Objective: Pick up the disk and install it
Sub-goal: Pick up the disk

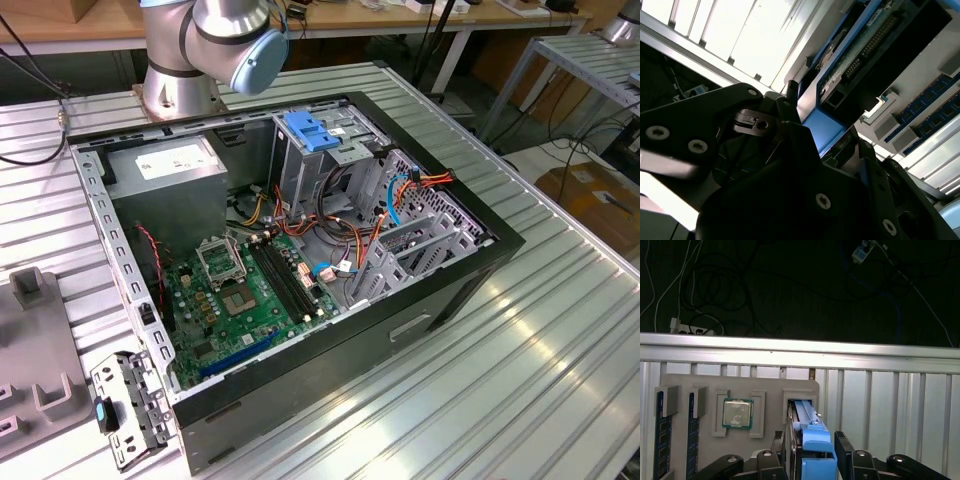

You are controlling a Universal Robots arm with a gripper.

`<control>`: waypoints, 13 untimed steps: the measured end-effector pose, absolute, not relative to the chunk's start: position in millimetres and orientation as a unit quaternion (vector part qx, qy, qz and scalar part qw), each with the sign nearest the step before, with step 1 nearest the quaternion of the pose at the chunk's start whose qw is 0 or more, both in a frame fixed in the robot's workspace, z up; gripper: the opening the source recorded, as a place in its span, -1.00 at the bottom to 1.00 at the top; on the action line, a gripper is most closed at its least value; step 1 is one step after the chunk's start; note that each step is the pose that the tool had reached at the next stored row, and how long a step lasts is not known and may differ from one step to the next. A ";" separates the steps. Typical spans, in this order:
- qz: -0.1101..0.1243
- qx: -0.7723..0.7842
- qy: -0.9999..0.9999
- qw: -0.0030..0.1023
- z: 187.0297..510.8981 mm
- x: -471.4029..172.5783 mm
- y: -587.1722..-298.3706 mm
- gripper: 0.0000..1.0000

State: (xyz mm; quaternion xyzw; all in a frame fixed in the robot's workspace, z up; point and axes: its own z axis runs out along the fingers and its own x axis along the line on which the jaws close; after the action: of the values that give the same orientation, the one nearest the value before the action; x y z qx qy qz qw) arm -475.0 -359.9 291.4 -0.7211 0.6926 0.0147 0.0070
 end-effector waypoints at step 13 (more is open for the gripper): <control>0.015 -0.721 0.693 0.007 291.3 -475.0 -359.9 -0.15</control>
State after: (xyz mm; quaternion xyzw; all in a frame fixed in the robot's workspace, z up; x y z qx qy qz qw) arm -475.0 -359.9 291.3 -0.7211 0.6926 0.0147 0.0070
